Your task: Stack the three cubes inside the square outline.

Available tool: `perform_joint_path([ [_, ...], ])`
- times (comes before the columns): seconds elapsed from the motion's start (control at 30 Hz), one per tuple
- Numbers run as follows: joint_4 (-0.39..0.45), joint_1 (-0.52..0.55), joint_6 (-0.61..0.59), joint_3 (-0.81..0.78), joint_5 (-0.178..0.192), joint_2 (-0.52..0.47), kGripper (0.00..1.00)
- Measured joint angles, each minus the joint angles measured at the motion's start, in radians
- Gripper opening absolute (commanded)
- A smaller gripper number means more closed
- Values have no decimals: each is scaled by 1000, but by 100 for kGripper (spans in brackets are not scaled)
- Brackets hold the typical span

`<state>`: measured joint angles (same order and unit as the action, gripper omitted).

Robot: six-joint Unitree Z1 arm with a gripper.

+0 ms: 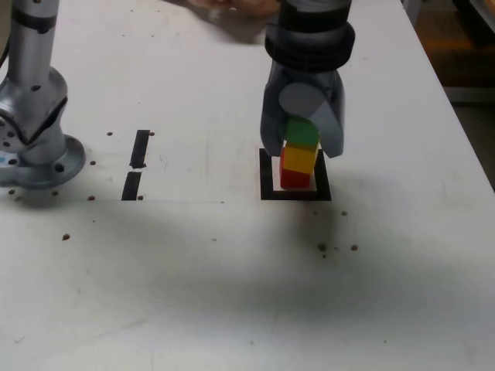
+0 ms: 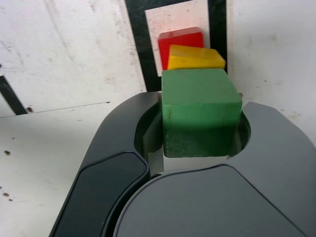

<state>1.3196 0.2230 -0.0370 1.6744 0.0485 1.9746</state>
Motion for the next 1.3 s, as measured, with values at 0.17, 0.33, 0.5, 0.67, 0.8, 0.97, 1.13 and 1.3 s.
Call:
perform_joint_path([
  [0.17, -15, -4, 0, -6, 1, 3, 54],
  [0.33, -29, -5, 0, -8, 9, 3, 64],
  [0.5, -28, -6, 0, -19, 25, 3, 70],
  [0.67, -28, -13, 0, -38, 35, -1, 75],
  [0.8, -26, -16, 0, -45, 44, -10, 80],
  [0.97, -26, -18, 0, -48, 71, -44, 88],
  [1.13, -15, -16, 0, -44, 115, -115, 95],
  [1.3, 46, -11, 0, -74, 152, -206, 100],
])
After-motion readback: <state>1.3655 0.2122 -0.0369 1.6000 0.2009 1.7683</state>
